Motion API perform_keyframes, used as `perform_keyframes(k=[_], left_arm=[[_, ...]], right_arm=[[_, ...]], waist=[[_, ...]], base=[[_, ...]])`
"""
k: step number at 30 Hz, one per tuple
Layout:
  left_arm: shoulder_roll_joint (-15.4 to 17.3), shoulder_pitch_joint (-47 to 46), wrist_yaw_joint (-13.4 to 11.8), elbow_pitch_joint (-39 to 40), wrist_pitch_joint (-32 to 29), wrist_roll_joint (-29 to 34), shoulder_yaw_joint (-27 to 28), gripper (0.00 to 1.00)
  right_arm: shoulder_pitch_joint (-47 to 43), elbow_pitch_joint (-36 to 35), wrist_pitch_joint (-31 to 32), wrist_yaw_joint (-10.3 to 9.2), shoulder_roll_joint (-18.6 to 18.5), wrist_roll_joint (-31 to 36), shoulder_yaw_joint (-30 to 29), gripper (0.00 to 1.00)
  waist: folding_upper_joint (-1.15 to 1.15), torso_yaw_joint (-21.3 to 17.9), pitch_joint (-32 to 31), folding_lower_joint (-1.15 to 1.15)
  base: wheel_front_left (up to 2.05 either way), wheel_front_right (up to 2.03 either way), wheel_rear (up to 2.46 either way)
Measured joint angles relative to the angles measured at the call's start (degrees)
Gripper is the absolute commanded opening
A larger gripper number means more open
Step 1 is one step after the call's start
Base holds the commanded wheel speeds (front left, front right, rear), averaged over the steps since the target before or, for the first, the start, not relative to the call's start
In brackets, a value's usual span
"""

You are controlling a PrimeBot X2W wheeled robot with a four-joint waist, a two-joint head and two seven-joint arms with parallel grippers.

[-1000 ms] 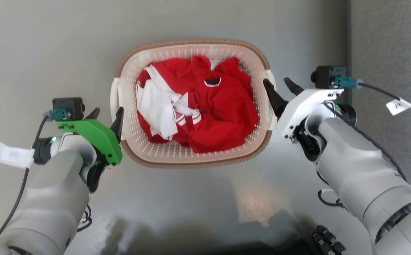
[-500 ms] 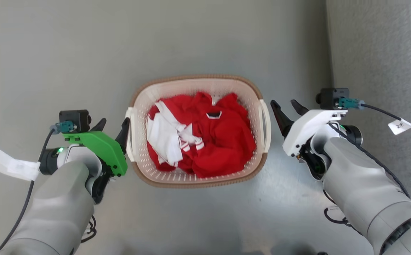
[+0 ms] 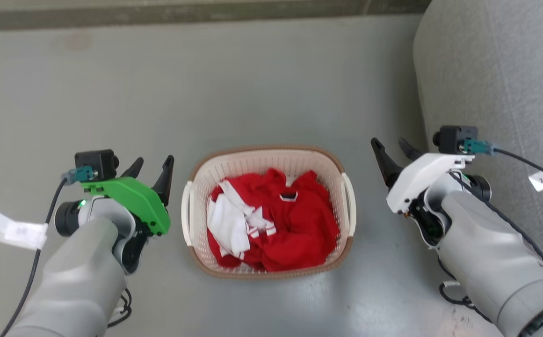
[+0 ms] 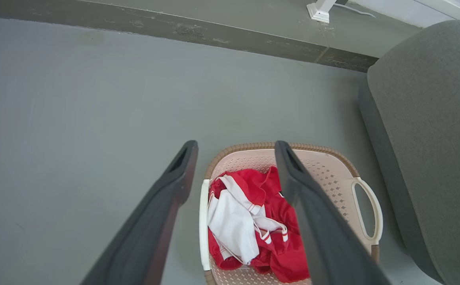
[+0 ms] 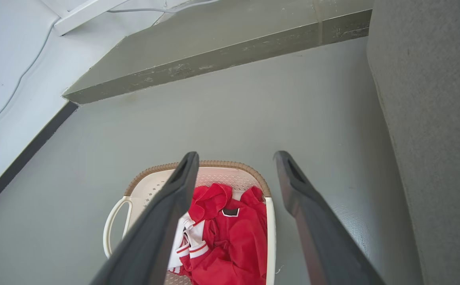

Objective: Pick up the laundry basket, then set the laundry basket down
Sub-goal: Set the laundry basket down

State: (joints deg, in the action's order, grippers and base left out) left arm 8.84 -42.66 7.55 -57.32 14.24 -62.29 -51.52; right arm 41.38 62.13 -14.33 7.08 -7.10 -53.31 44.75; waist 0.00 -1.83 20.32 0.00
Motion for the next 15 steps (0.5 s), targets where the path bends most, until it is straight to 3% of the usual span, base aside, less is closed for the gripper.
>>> perform_keyframes(k=[15], left_arm=[[1.14,6.27,0.0,7.77,0.0,7.15,7.64,1.0]], right_arm=[[-5.6,-10.43,-0.01,-0.7,-2.69,5.04,-7.61,1.0]], waist=[[0.0,1.22,-11.05,0.0]], base=[[0.0,0.0,0.0]])
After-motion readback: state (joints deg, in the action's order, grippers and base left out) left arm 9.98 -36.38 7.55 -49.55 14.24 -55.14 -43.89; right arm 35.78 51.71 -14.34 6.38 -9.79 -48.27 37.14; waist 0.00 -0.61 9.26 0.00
